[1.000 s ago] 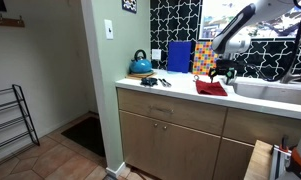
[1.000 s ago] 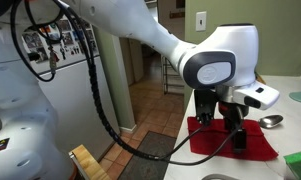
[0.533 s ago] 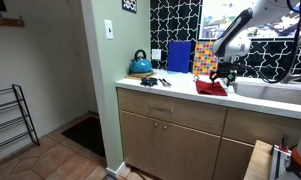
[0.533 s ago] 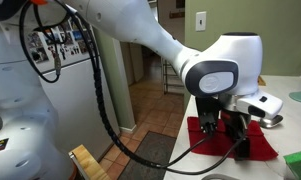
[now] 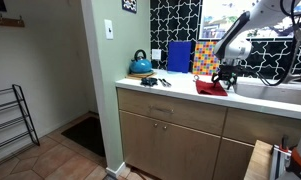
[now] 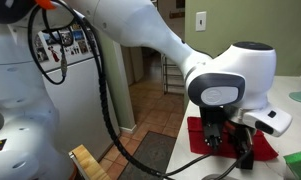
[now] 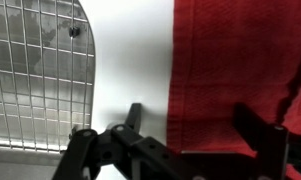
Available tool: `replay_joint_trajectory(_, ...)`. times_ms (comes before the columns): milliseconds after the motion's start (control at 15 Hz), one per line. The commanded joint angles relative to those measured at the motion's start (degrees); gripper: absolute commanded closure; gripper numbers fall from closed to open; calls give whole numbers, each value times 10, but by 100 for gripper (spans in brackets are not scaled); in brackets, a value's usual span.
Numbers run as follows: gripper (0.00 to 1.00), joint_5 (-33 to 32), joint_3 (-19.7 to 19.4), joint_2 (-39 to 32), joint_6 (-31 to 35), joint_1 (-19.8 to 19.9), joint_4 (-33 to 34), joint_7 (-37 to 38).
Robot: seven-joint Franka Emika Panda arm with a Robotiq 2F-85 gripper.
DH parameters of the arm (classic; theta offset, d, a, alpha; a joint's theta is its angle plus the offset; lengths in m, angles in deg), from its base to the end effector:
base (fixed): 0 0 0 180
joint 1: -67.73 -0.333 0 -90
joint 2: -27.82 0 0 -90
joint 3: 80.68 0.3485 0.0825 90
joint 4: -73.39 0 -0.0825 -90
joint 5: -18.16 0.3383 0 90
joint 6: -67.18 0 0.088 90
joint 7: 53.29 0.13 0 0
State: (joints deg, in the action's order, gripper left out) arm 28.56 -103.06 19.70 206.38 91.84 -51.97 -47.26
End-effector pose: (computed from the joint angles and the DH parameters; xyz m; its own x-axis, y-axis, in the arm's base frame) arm 0.3728 -0.3816 0.3785 0.4990 -0.8609 0.0993 -0.8571 -0.5072 -0.0901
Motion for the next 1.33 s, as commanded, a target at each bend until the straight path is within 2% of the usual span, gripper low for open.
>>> replay_joint_trajectory(0, 35, 51, 4, -22, 6, 14, 17, -41)
replay_joint_trajectory(200, 48, 69, 6, -29, 5, 19, 27, -55)
replay_joint_trajectory(467, 50, 69, 9, -33, 6, 16, 34, -60)
replay_joint_trajectory(800, 59, 55, 9, -29, 8, 12, 39, -53)
replay_joint_trajectory(933, 71, 45, 8, -23, 10, 9, 39, -48)
replay_joint_trajectory(1000, 71, 42, 8, -20, 11, 8, 40, -47)
replay_joint_trajectory(1067, 78, 37, 7, -17, 13, 7, 41, -44)
replay_joint_trajectory(1200, 77, 33, 8, -13, 17, 4, 45, -42)
replay_joint_trajectory(1267, 86, 29, 9, -12, 20, 1, 48, -40)
